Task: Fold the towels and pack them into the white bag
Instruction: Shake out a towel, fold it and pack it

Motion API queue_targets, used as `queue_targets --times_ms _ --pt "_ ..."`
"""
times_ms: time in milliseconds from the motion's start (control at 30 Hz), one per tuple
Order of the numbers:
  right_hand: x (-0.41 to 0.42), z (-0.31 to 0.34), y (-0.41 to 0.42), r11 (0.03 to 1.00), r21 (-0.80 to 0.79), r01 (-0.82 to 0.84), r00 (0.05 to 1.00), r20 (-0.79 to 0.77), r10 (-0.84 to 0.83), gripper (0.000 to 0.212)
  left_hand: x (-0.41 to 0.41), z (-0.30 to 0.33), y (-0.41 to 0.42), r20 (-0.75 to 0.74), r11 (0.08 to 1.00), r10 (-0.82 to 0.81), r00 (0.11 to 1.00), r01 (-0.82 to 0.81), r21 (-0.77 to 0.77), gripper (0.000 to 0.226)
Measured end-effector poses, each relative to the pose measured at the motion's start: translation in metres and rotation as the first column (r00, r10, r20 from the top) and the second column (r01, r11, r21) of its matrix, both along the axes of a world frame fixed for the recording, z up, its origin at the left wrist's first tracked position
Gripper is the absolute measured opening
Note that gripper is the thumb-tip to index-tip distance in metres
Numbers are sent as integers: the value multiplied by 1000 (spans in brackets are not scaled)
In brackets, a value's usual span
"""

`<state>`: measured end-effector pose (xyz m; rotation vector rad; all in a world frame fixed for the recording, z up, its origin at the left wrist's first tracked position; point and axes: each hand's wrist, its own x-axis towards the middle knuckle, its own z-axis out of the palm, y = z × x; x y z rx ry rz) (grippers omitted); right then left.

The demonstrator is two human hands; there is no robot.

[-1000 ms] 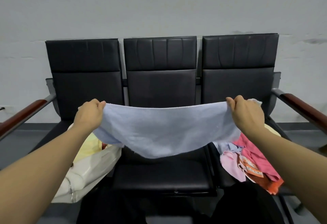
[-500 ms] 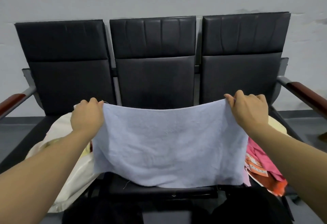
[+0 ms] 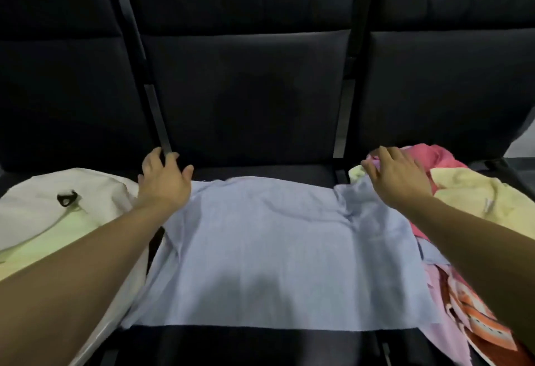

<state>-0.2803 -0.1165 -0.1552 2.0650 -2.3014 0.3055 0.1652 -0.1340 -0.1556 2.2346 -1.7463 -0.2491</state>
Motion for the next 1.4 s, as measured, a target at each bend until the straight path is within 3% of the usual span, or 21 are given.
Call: queue_targets --times_ms 167,333,567,733,867,967,1100,1200,1267,1400 --pt "-26 -30 18 994 47 94 993 60 -97 41 -61 -49 18 -155 987 -99 983 117 111 39" --pt "-62 -35 41 975 89 205 943 249 -221 34 -162 -69 53 -386 938 -180 905 276 210 20" --pt "-75 -42 49 938 301 169 720 613 -326 27 -292 -79 106 -777 799 -94 622 513 314 17" --pt "-69 -41 33 951 285 122 571 763 -303 27 -357 -75 115 -878 792 28 479 525 312 11" --pt "-71 -45 17 960 267 78 568 780 -263 27 -380 -82 109 -855 791 52 517 501 351 17" --pt "-74 -50 6 945 326 12 577 770 -273 30 -390 -90 108 -777 764 -97 622 547 342 30" --pt "-79 -52 -2 930 369 2 543 780 -310 30 -405 -92 111 -538 657 -416 734 651 380 47" --pt "-82 -53 -5 934 356 8 517 798 -309 27 -416 -89 116 -302 651 -536 788 614 446 73" --pt "-83 -53 -6 952 307 9 502 821 -270 25 -420 -90 118 -221 666 -568 793 601 442 70" --pt "-86 -53 -3 975 222 -22 531 829 -177 23 -414 -94 115 -273 628 -588 761 643 439 40"
